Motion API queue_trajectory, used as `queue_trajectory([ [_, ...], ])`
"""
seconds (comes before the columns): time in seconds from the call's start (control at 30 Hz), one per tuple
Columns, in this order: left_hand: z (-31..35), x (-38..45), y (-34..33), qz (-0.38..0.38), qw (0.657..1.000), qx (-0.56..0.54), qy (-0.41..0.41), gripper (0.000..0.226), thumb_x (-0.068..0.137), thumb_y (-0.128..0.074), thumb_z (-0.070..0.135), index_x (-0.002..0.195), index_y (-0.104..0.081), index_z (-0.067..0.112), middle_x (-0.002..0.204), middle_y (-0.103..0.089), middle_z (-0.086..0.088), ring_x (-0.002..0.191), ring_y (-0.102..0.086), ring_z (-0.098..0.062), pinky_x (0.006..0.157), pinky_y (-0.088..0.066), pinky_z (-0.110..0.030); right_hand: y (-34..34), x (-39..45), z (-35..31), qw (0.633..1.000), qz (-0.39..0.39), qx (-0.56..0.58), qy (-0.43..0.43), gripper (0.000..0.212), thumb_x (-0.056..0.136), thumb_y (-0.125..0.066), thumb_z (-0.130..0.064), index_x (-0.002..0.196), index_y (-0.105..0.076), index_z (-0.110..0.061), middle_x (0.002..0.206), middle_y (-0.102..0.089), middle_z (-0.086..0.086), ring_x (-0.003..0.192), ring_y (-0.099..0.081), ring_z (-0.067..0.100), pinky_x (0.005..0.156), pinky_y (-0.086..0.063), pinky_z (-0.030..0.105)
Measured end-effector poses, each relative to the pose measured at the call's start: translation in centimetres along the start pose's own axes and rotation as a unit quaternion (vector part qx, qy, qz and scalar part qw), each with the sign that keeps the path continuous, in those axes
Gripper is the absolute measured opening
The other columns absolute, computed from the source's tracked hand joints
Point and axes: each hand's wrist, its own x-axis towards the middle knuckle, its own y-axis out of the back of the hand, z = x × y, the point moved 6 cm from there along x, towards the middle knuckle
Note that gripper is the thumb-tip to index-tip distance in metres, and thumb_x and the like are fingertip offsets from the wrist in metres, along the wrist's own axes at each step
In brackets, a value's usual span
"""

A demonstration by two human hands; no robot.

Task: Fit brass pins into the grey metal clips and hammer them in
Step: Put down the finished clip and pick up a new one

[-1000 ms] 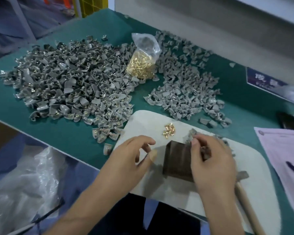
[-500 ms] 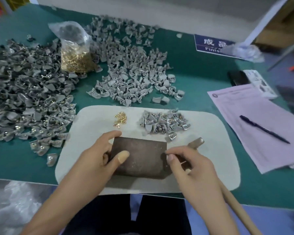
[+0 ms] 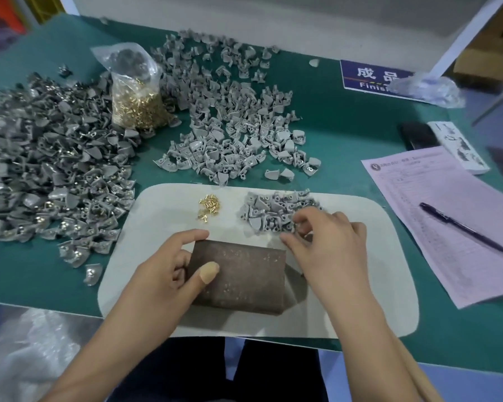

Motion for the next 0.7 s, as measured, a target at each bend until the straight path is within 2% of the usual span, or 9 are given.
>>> queue_trajectory([
  [0.1,0.1,0.0,-0.4,0.011,1.0,-0.026,0.014,0.047,0.084,-0.064,0.056,0.128,-0.049,0.049,0.076,-0.057,-0.017,0.069,-0.056,-0.038,0.074,-0.052,-0.054,-0.6,0.7,-0.3,1.0,0.013,-0.006,0.007,0.018,0.087,-0.076,-0.043,0.099,-0.07,-0.032,0.089,-0.072,-0.013,0.095,-0.06,0.018,0.084,-0.029,0.037],
  [0.2,0.6,0.4,-0.7,-0.003,0.999,-0.041,0.01,0.045,0.084,-0.064,0.055,0.127,-0.048,0.051,0.084,-0.061,-0.019,0.078,-0.061,-0.042,0.078,-0.051,-0.06,-0.6,0.7,-0.7,0.997,0.034,0.061,0.032,0.007,0.088,-0.078,-0.024,0.093,-0.076,-0.028,0.083,-0.072,-0.016,0.086,-0.065,0.019,0.088,-0.044,0.041],
  [0.27,0.8,0.5,-0.5,-0.011,1.0,-0.008,0.004,0.046,0.082,-0.061,0.06,0.126,-0.048,0.052,0.087,-0.063,-0.006,0.076,-0.062,-0.029,0.076,-0.053,-0.053,0.0,0.5,-0.4,0.982,0.065,0.168,0.048,0.009,0.088,-0.079,-0.017,0.092,-0.078,-0.025,0.08,-0.068,-0.022,0.079,-0.065,0.015,0.081,-0.053,0.043],
  [0.33,1.2,0.5,0.2,0.023,0.998,0.062,-0.022,0.049,0.08,-0.057,0.066,0.127,-0.05,0.053,0.095,-0.056,0.016,0.081,-0.058,-0.008,0.074,-0.051,-0.035,0.8,0.5,-0.4,0.96,0.067,0.267,0.049,0.012,0.089,-0.078,-0.015,0.093,-0.078,-0.026,0.082,-0.07,-0.02,0.079,-0.065,0.011,0.076,-0.052,0.027],
  [0.43,3.2,0.1,1.3,0.104,0.981,0.135,-0.094,0.048,0.085,-0.061,0.065,0.13,-0.053,0.051,0.109,-0.05,0.022,0.098,-0.052,0.007,0.077,-0.044,-0.017,1.3,-0.2,-2.3,0.932,0.001,0.358,0.06,0.012,0.089,-0.076,-0.017,0.091,-0.077,-0.029,0.083,-0.073,-0.014,0.077,-0.065,0.006,0.07,-0.043,0.011],
  [0.5,4.4,0.1,1.1,0.099,0.974,0.151,-0.138,0.051,0.082,-0.061,0.062,0.131,-0.055,0.048,0.105,-0.055,0.021,0.089,-0.051,0.01,0.073,-0.042,-0.015,0.9,-1.1,-4.5,0.918,-0.051,0.388,0.064,0.011,0.087,-0.075,-0.021,0.089,-0.076,-0.032,0.082,-0.073,-0.015,0.079,-0.067,0.005,0.072,-0.044,0.011],
  [0.57,5.1,0.3,0.6,0.087,0.967,0.172,-0.17,0.05,0.084,-0.066,0.061,0.13,-0.058,0.044,0.098,-0.057,0.024,0.082,-0.05,0.008,0.07,-0.045,-0.019,0.5,-1.9,-6.4,0.921,-0.061,0.377,0.077,0.011,0.085,-0.075,-0.022,0.09,-0.074,-0.032,0.082,-0.072,-0.016,0.085,-0.069,0.008,0.078,-0.049,0.017],
  [0.63,5.0,0.4,0.8,0.107,0.965,0.159,-0.18,0.045,0.085,-0.074,0.047,0.127,-0.062,0.037,0.093,-0.06,0.021,0.075,-0.049,0.003,0.068,-0.044,-0.016,0.1,-2.1,-7.9,0.933,-0.062,0.343,0.094,0.013,0.083,-0.076,-0.021,0.091,-0.073,-0.031,0.081,-0.07,-0.015,0.089,-0.067,0.011,0.081,-0.052,0.027],
  [0.7,4.3,0.6,1.2,0.13,0.967,0.13,-0.175,0.042,0.082,-0.082,0.027,0.121,-0.066,0.03,0.09,-0.063,0.016,0.069,-0.048,-0.005,0.066,-0.04,-0.011,-0.4,-1.8,-8.9,0.939,-0.067,0.323,0.1,0.016,0.082,-0.076,-0.018,0.089,-0.07,-0.031,0.081,-0.068,-0.015,0.09,-0.066,0.009,0.082,-0.052,0.029],
])
